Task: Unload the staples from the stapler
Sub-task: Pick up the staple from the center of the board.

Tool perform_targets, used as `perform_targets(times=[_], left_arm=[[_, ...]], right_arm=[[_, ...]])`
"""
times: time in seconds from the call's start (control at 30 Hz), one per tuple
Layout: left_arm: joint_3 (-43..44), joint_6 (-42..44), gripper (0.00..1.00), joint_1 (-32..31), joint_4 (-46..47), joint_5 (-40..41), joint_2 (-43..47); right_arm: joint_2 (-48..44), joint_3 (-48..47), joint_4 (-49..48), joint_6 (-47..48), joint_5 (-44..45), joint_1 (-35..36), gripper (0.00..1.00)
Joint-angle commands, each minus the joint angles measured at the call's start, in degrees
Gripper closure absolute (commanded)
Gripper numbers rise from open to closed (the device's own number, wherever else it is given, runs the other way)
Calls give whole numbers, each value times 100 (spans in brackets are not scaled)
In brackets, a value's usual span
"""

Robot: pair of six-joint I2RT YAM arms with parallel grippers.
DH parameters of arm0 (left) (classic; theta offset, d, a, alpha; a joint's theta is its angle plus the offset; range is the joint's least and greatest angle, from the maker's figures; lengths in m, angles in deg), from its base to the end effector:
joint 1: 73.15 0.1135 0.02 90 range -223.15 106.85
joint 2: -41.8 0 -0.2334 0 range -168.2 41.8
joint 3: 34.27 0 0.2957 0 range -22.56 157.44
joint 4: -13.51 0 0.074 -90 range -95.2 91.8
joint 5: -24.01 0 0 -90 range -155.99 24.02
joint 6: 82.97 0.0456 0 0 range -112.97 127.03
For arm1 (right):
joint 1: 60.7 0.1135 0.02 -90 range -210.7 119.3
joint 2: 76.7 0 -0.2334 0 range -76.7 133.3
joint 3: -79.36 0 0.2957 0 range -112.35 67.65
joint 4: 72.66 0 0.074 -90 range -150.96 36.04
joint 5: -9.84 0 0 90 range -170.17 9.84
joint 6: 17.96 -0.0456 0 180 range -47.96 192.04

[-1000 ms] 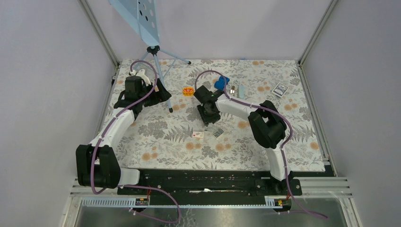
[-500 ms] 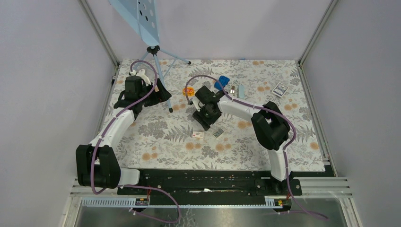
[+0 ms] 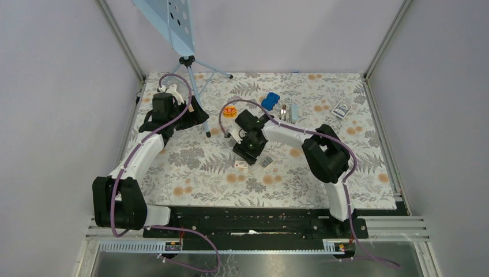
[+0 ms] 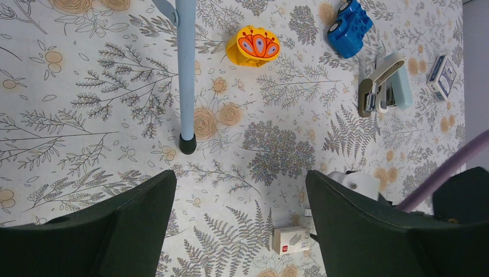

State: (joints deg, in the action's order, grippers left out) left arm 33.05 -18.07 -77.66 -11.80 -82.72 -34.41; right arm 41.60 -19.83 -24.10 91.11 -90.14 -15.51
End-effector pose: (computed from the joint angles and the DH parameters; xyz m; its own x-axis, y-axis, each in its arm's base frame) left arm 0.3517 -0.0409 0.2283 -0.6401 -0.3570 -0.6803 0.0454 0.8663 -0.4974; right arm 0.3152 0.3285 0.1122 -0.3727 -0.8317 -0.4115 -0.9172 0.3974 0.0274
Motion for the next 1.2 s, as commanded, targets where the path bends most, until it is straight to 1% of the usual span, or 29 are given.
perform_targets(times=[0.0, 0.13, 0.3, 0.37, 0.4, 0.5, 0.7, 0.87, 1.1, 1.17], left_arm=[[-16, -3, 13, 12, 227, -23, 206], [-16, 1, 13, 12, 222, -27, 203], [-16, -3, 13, 12, 227, -23, 204], [-16, -3, 13, 12, 227, -23, 204], [-18, -1, 13, 12, 227, -23, 204], [-16, -3, 13, 12, 227, -23, 203], [-16, 6, 13, 12, 227, -6, 208], [-16, 6, 13, 12, 227, -1, 201], [-16, 6, 13, 17, 227, -8, 194], [-16, -3, 13, 12, 227, -13, 194]], right_arm=[[240, -145, 41, 284, 192, 189, 38], [352, -112, 24, 329, 329, 287, 39], [493, -137, 67, 349, 572, 327, 49], [495, -114, 31, 360, 620, 335, 52], [499, -93, 1, 365, 642, 338, 51], [508, -82, -96, 382, 680, 339, 45], [577, -168, -170, 426, 629, 336, 46], [639, -207, -171, 440, 616, 338, 56], [609, -133, -211, 327, 524, 340, 75], [592, -107, -236, 192, 588, 341, 77]])
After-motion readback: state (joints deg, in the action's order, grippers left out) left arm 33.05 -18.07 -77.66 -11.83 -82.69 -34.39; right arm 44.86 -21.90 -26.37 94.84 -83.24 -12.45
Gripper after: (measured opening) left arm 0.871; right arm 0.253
